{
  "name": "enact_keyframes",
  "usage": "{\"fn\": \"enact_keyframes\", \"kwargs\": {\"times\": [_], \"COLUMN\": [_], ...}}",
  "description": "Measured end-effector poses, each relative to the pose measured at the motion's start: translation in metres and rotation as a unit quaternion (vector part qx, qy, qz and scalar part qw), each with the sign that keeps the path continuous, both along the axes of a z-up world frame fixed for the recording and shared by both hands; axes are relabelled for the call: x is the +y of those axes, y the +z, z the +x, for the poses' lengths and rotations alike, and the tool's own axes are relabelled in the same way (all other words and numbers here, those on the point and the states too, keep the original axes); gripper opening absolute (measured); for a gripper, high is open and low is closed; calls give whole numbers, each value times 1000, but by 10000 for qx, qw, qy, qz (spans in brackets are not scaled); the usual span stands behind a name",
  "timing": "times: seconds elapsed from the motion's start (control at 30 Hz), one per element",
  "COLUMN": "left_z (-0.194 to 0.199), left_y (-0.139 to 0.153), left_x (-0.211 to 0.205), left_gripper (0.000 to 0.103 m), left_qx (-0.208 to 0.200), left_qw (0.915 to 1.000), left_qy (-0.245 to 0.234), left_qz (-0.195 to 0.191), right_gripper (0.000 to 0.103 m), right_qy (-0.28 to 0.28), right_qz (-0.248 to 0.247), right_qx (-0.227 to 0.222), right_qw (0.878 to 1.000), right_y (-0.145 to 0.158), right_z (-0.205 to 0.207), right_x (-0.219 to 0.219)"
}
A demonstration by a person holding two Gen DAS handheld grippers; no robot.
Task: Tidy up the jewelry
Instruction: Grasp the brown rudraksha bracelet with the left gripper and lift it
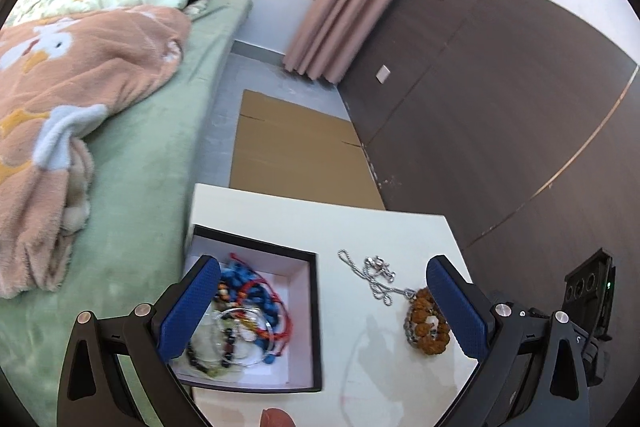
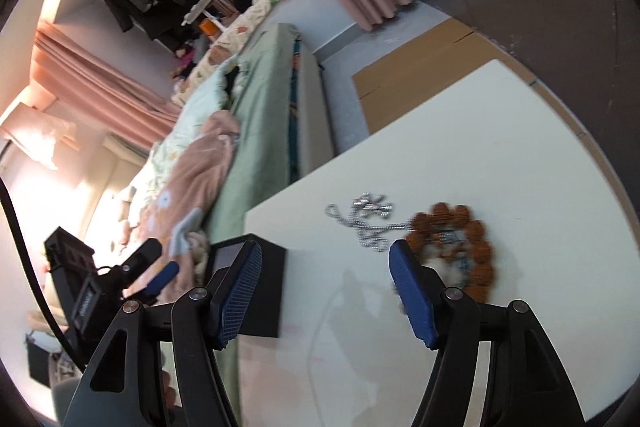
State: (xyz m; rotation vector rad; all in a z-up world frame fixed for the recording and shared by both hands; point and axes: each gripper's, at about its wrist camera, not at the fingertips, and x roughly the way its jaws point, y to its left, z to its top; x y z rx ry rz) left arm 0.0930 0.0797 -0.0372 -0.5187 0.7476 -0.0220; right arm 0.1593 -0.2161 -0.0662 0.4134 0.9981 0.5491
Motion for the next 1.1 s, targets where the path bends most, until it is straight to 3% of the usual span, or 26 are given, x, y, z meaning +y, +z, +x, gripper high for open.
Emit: {"fn": "enact_keyframes", "kwargs": {"times": [0.23,0.43,0.63,0.8,1.1], "left_z": [8,24,41,52,67], "left_y": [1,-7,-19,-36,-60], "left_x": [-35,-70,-107,-129,-165], "left_gripper": [103,102,88,65,54], "left_qx": [-111,-32,64,280,542], "left_qw": [9993,9975,9922,9871,9795], "left_qy": [-167,-576,-1151,-1472,-1779], "left_qz": [317,400,464,556,770], "right_gripper": [67,67,67,67,67], "right_qy": [-354,-674,-886,-966,-902], "right_qz": [-621,-802,-868,-783,-801], "right_qx": [324,668,981,1062,1035], "right_qw": [9969,9923,9874,9865,9873], "right_y": [-16,-27,-33,-31,-27], "right_z": [14,26,30,34,33], "right_x": [-26,-51,-70,-82,-88]}}
